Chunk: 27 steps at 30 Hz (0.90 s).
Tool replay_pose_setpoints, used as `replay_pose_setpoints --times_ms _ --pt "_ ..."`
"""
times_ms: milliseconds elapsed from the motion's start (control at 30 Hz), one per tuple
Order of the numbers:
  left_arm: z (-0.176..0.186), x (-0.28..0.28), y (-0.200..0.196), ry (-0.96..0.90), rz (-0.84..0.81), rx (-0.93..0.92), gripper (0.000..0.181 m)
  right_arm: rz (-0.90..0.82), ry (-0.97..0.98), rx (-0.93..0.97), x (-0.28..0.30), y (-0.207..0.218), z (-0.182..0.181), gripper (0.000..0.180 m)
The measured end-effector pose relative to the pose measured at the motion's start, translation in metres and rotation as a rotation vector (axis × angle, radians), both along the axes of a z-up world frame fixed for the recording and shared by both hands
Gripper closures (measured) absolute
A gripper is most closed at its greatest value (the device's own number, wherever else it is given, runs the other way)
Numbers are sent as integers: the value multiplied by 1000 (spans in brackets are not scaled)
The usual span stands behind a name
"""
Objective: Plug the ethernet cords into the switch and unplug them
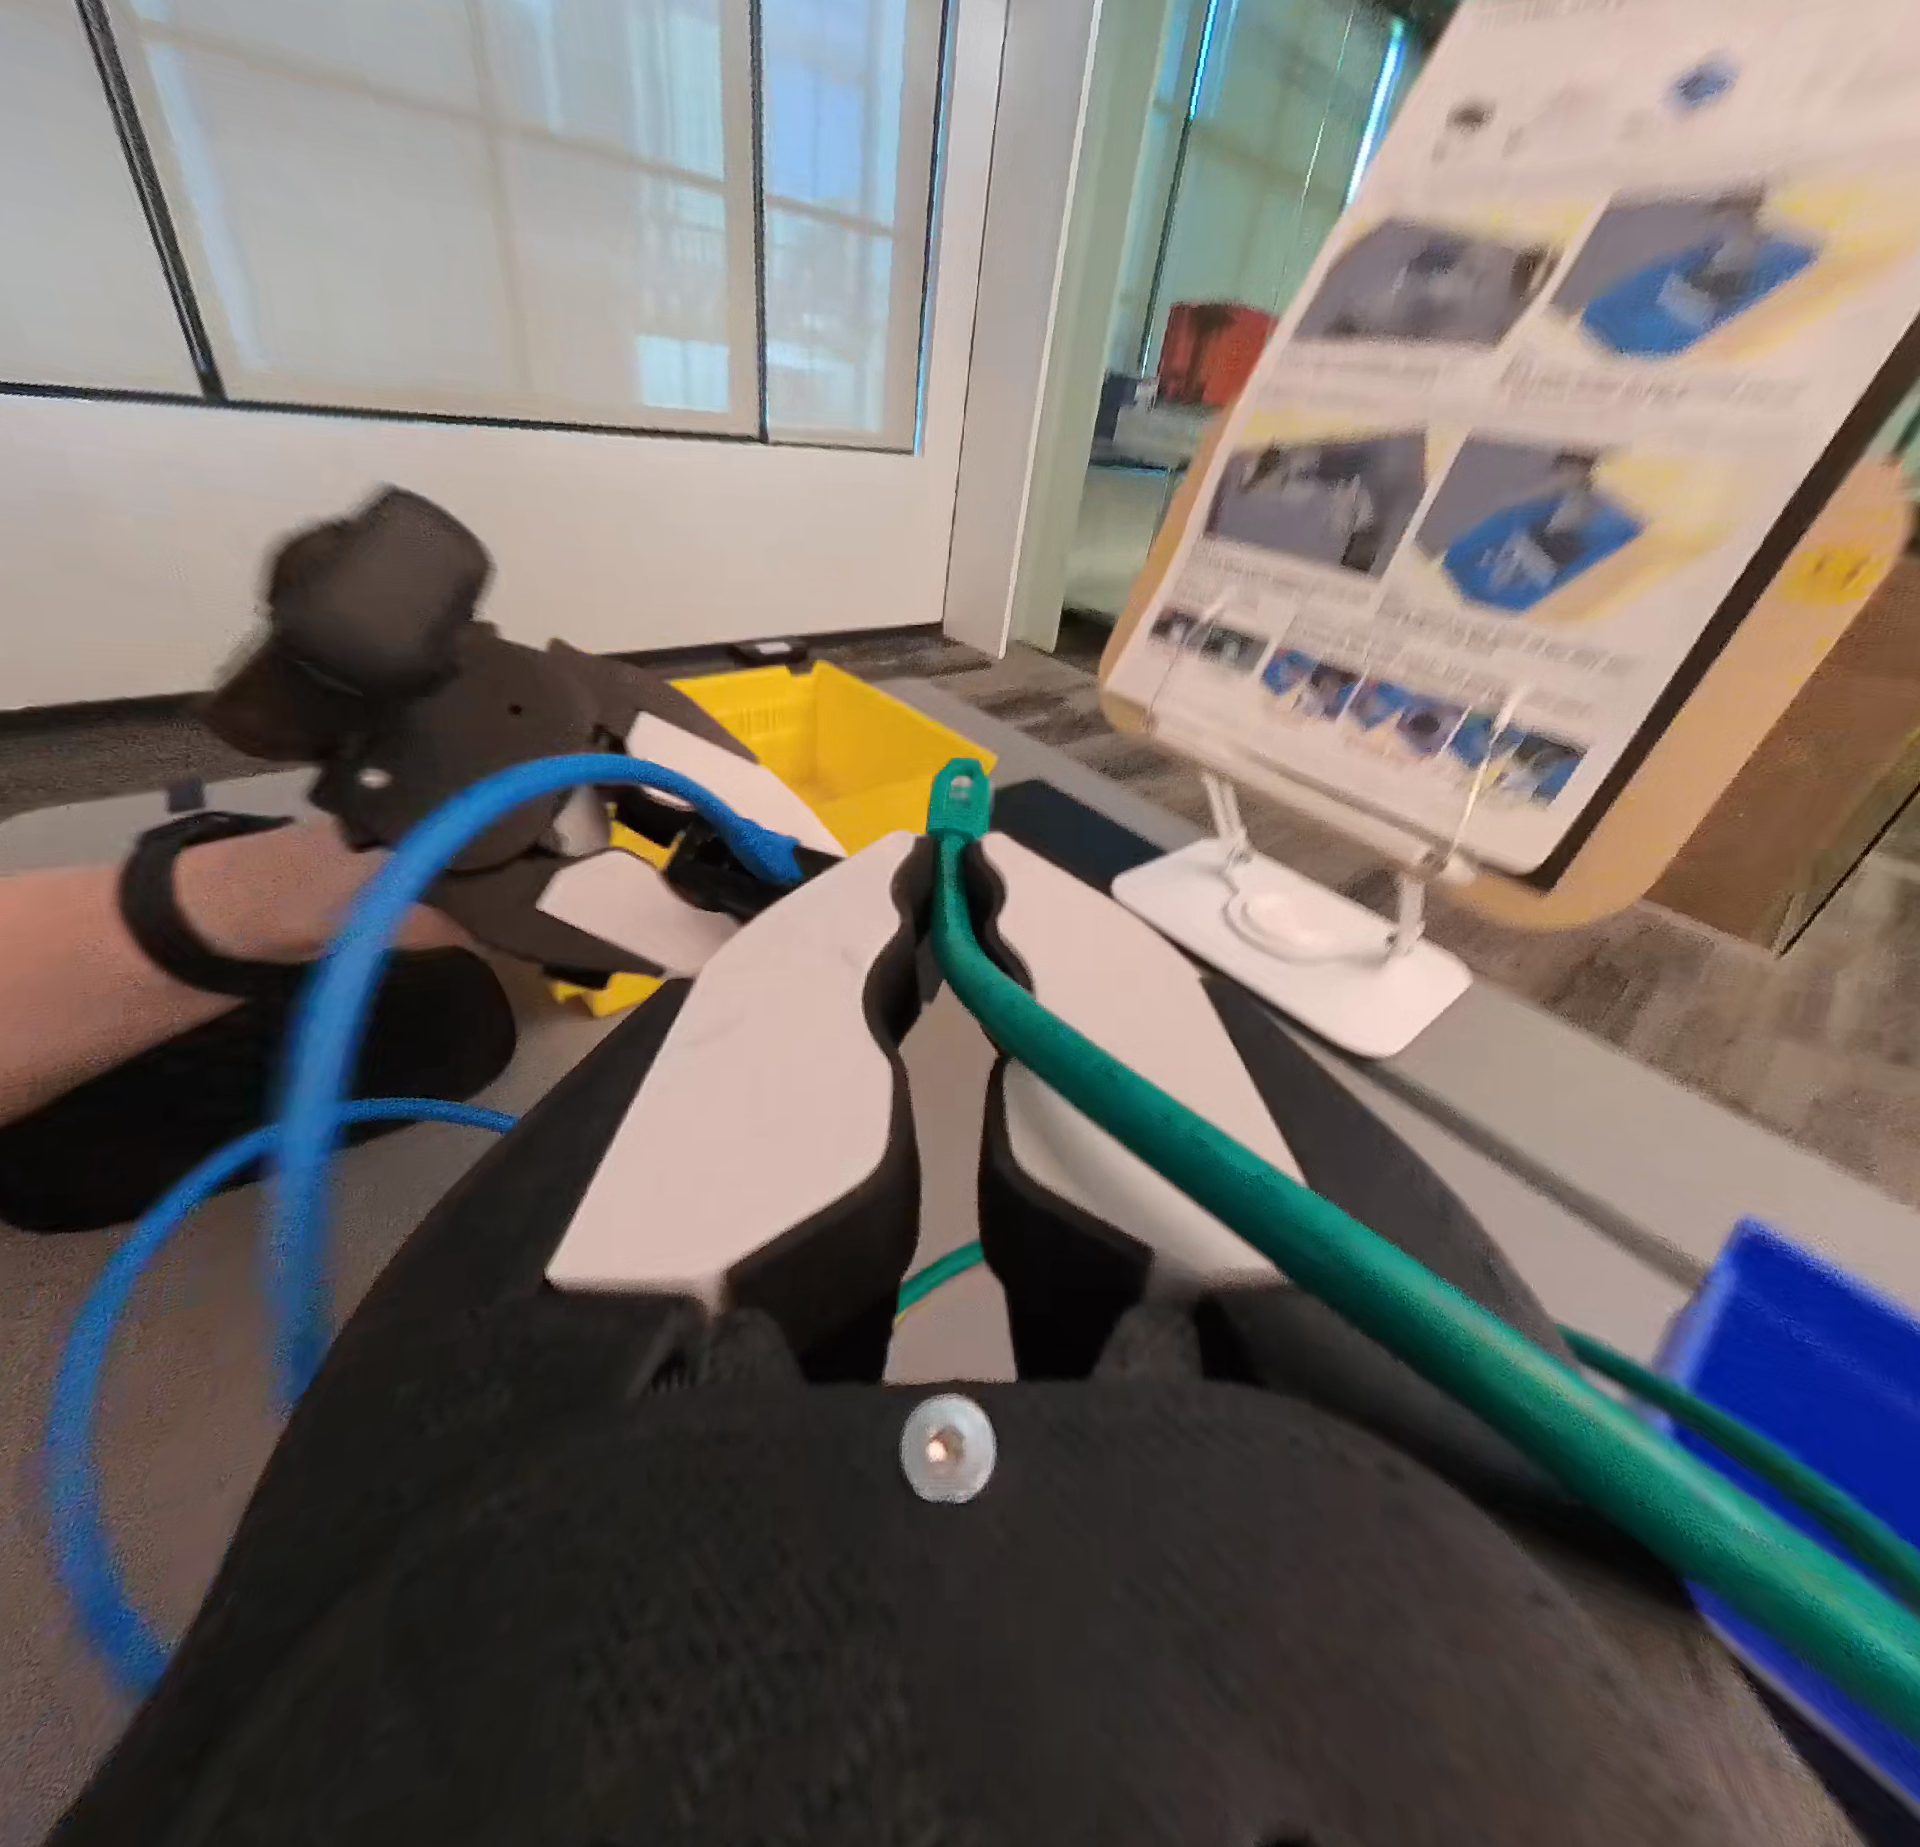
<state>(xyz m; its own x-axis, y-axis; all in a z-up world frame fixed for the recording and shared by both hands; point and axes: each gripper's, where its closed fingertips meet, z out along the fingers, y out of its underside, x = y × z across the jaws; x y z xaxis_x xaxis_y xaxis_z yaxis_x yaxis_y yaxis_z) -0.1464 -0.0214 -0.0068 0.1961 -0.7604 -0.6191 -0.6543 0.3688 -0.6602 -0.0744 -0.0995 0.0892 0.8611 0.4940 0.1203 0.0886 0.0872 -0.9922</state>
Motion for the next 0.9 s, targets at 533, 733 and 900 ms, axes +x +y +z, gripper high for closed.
replay_pose_setpoints --times_ms 533,733,900 --pt "62 18 21 100 14 126 151 -65 -266 -83 -75 -82 38 174" --pt "65 18 1 75 -69 131 152 -121 -208 -171 -52 -49 28 174" --pt "73 26 -25 -16 -222 65 152 -155 -109 -162 -21 -48 41 174"
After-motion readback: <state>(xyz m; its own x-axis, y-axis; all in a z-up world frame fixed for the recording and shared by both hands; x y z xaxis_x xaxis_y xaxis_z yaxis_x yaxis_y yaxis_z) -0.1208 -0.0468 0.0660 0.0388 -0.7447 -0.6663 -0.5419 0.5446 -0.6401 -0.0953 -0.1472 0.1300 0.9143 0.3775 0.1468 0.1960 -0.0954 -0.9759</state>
